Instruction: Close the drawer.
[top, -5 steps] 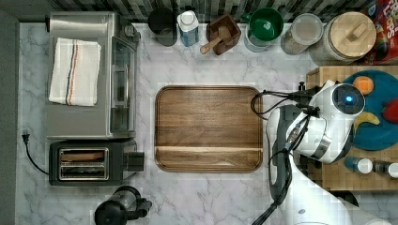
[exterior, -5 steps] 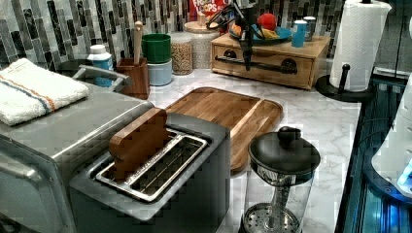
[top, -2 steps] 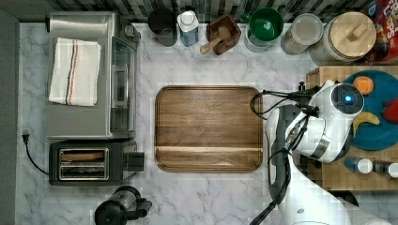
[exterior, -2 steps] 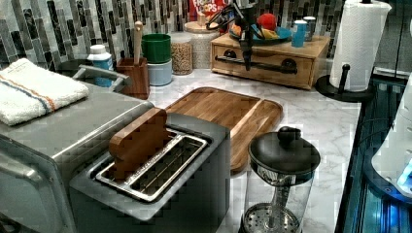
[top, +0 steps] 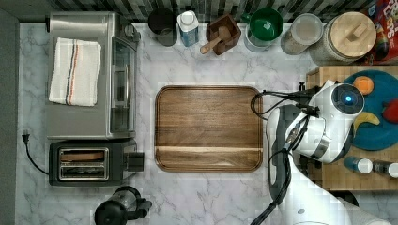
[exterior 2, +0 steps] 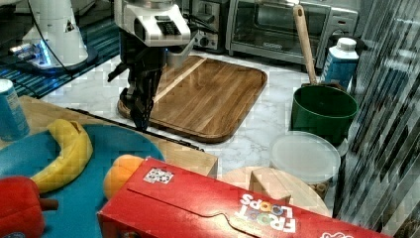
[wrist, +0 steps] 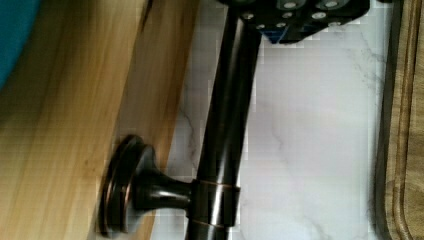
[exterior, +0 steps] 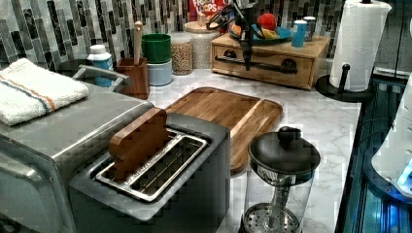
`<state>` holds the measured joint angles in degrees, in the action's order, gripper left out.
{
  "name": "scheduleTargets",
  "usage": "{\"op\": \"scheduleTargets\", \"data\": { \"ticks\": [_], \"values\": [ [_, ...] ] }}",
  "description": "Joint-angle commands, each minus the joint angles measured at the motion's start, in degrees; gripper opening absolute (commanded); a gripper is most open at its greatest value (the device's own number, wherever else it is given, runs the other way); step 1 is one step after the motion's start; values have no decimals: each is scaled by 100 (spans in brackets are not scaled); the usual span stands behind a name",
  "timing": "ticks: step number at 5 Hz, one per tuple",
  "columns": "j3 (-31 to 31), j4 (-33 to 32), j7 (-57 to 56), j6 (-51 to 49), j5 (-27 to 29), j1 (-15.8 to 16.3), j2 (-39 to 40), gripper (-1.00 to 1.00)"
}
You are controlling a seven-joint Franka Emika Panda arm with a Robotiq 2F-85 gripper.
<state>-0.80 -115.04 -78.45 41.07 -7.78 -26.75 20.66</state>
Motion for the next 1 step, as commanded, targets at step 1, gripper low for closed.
{"op": "scheduleTargets", "data": {
  "ticks": [1],
  "values": [
    [-523,481,-54,238,-152,-456,-142,-100]
  ]
}}
